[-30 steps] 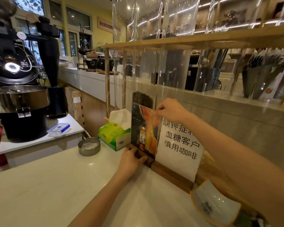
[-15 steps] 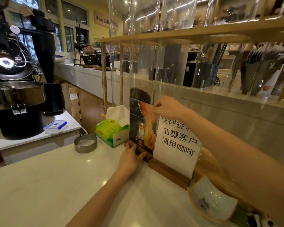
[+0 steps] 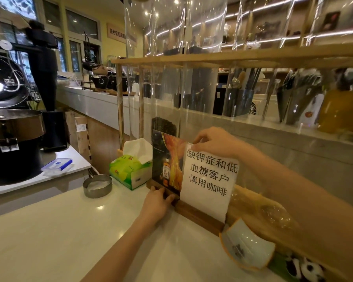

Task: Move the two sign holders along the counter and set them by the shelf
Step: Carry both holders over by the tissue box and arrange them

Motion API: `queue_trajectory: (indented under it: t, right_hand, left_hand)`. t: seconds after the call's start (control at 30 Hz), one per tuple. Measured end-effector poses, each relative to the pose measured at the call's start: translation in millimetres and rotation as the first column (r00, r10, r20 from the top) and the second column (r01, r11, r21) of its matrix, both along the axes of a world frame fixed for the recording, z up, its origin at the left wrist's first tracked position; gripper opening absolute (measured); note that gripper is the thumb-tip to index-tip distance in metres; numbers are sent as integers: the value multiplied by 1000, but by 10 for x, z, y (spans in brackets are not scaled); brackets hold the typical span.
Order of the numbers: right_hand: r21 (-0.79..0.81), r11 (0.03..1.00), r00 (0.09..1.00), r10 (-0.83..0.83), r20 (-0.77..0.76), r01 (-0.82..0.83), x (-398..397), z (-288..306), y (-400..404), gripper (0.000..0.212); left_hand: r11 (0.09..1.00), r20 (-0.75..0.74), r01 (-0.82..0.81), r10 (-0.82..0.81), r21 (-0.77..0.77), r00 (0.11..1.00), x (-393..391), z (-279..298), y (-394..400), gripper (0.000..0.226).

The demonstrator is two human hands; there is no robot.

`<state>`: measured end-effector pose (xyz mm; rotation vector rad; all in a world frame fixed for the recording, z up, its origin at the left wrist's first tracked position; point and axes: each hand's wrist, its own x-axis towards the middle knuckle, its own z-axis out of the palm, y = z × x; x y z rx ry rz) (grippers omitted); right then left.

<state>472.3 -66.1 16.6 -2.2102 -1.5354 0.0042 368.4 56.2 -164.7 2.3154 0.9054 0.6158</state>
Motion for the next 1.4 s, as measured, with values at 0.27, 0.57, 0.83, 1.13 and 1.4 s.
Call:
queue_trajectory:
  t: [0.27, 0.57, 0.83, 1.13, 1.4]
  right_hand:
    - [59, 998, 998, -41, 48, 38, 2, -146, -336, 27]
    - [211, 971, 993, -105, -45, 112, -54, -283, -313, 21]
    - [225, 965, 991, -131, -34, 135, -38, -297, -289, 22]
    - [221, 964, 989, -144, -27, 147, -20, -306, -278, 22]
    - [217, 965, 989, -149, -16, 149, -31, -309, -270, 22]
  left_hand:
    - [865, -134, 181, -133, 467, 982, -91, -17, -592, 24]
    - [806, -247, 226, -103, 547, 963, -91, -71, -639, 14]
    - [793, -307, 206, -26, 573, 951, -21, -128, -556, 31]
    - [746, -279, 218, -44, 630, 959, 23, -168, -502, 33]
    - [773, -300, 240, -67, 588, 952, 12, -103, -508, 29]
